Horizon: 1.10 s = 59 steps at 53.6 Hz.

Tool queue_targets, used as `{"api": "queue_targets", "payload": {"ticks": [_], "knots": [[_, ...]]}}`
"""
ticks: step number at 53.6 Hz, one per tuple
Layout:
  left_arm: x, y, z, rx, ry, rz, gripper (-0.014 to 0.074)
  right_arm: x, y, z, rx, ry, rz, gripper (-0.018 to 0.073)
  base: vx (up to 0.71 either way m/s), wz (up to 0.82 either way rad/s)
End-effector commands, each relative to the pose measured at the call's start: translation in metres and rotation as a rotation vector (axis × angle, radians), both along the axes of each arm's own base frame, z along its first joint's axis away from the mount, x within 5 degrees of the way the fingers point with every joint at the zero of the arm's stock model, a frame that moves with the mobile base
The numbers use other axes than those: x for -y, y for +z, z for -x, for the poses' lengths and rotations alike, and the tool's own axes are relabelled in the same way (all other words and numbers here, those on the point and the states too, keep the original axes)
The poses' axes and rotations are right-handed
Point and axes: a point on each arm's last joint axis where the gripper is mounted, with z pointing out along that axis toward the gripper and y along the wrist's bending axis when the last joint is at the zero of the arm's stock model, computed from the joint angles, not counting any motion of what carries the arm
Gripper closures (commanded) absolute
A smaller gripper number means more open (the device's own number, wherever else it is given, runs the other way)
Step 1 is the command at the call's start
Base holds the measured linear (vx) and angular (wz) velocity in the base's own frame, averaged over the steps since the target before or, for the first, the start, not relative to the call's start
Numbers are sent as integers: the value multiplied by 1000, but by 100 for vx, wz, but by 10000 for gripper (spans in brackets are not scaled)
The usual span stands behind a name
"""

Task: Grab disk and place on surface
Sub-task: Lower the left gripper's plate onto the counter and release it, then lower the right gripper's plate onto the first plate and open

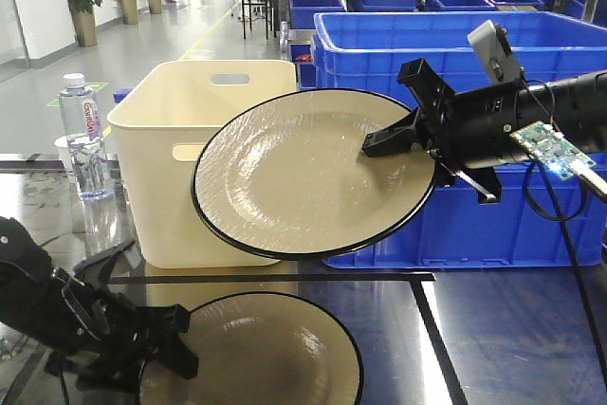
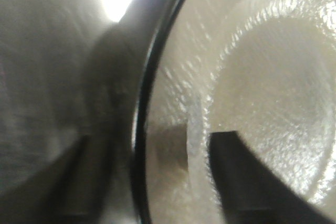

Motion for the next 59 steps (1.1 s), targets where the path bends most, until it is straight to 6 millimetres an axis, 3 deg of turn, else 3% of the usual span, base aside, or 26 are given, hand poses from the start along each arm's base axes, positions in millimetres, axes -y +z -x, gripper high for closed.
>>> {"api": "queue_targets", "payload": {"ticks": [1, 15, 24, 39, 46, 59], "knots": [[-3, 47, 4, 174, -1, -11, -8, 1, 42, 15, 116, -43, -134, 567, 0, 0], [-22, 125, 30, 426, 33, -170, -5, 2, 34, 13, 109, -34, -52, 567, 0, 0], [-28, 158, 51, 555, 129, -133, 13, -25, 3, 3, 41, 27, 65, 567, 0, 0], [-30, 170, 66, 589, 130, -124, 13, -77, -49, -12, -43, 156, 165, 566, 0, 0], [-29, 170, 65, 584, 128, -125, 13, -80, -67, -18, -98, 190, 185, 562, 0, 0], [-30, 170, 65, 589, 130, -125, 13, -82, -79, -19, -80, 280, 247, 508, 0, 0]]}}
